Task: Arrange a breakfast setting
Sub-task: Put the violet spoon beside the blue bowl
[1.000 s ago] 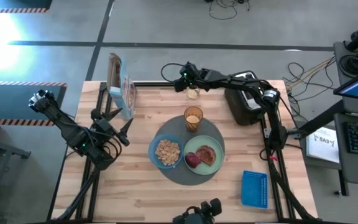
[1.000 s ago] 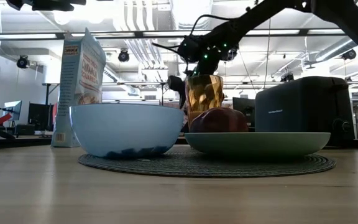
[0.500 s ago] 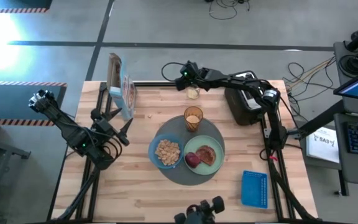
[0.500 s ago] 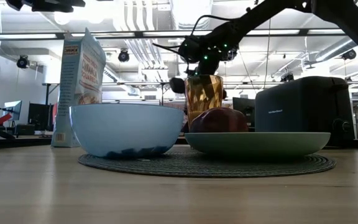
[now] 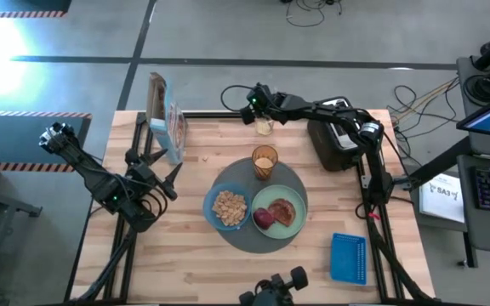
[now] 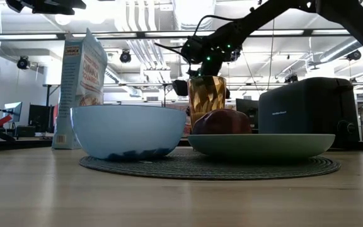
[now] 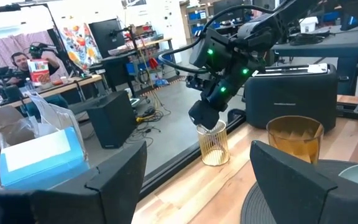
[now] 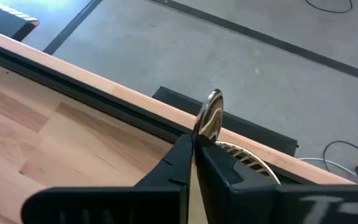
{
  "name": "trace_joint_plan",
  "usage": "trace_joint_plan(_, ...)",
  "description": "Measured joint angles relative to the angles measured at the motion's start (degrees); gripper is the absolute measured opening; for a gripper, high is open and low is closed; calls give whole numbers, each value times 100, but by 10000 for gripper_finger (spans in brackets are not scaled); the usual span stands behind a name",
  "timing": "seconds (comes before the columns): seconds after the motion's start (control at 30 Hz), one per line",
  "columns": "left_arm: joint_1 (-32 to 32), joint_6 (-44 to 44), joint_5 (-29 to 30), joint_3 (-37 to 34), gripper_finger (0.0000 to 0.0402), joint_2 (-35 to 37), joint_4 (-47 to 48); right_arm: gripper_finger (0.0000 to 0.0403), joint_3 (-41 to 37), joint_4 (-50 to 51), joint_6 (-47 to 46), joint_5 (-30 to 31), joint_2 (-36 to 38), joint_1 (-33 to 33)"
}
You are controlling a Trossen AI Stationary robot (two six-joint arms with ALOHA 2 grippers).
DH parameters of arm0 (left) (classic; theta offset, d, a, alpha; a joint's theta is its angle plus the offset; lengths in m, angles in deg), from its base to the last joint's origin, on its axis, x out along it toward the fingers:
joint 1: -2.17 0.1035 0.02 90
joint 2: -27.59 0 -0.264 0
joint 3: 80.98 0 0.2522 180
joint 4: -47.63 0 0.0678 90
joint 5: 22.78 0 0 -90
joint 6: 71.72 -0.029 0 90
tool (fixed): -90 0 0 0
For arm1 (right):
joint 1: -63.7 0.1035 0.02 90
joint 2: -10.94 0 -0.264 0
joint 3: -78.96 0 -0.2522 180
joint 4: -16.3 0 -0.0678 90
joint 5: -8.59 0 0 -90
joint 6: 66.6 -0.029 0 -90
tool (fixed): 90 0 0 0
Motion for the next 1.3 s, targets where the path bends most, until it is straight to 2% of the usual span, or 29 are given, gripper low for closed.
trace_joint_plan(0.17,0,71,-25,0,270,0,-2,9,0,4,63,-37,9,0)
trace_joint_plan(0.37,0,117,-175,0,270,0,-7,8,0,75,65,-593,212,12)
trace_joint_plan(0.5,0,175,-174,0,270,0,-9,8,0,140,127,-750,435,64)
trace_joint_plan(0.97,0,551,-290,-11,270,-182,-40,8,-2,394,426,-812,1550,272)
trace_joint_plan(1.07,0,562,-480,-13,270,-329,-53,8,-2,300,415,-1112,1791,360)
trace_joint_plan(1.3,0,561,-426,-15,270,-698,-242,8,-2,-95,523,-1720,2081,879)
